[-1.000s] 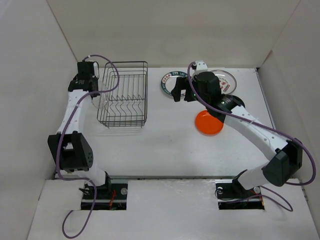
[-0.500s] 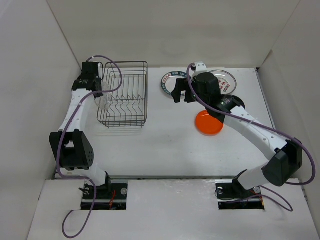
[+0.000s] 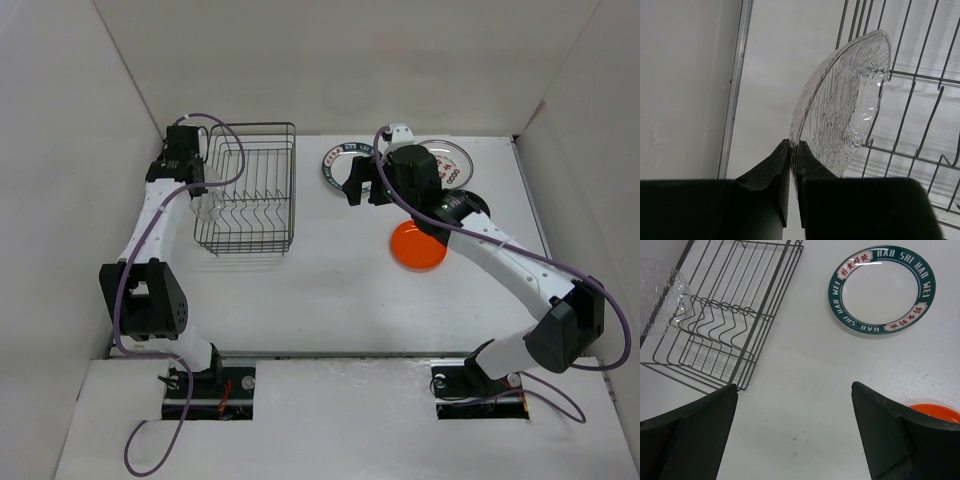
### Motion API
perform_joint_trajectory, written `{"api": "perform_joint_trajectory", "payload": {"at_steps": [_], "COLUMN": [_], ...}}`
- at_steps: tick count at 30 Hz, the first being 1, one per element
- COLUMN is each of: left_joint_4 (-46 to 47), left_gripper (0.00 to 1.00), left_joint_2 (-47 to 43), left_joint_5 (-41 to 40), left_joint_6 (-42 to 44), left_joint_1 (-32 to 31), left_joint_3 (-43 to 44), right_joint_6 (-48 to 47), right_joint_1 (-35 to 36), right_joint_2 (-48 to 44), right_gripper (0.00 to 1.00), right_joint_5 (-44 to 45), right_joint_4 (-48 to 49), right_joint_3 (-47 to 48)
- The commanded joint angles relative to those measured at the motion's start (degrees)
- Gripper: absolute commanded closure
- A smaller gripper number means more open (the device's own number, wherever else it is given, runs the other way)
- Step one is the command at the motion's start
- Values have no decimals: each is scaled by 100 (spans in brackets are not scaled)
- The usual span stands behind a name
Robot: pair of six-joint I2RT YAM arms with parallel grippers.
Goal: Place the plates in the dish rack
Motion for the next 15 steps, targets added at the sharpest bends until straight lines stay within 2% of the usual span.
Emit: {"api": "perform_joint_trajectory", "payload": {"at_steps": [1, 15], "left_joint_4": [-52, -404], "left_gripper": [100, 100], "left_joint_2": [-66, -67], "left_joint_5": [-66, -743], "left_joint_6": [-192, -605], "left_joint_1": [-62, -229], "left_joint_3": [-12, 419], "right_joint_6": [-44, -44], "right_joint_1": [49, 49], "right_joint_2": [-34, 18], "right_gripper": [0, 0], "right_joint_5": [36, -17], "right_joint_4": [175, 175], "right_joint_3": [15, 15]}}
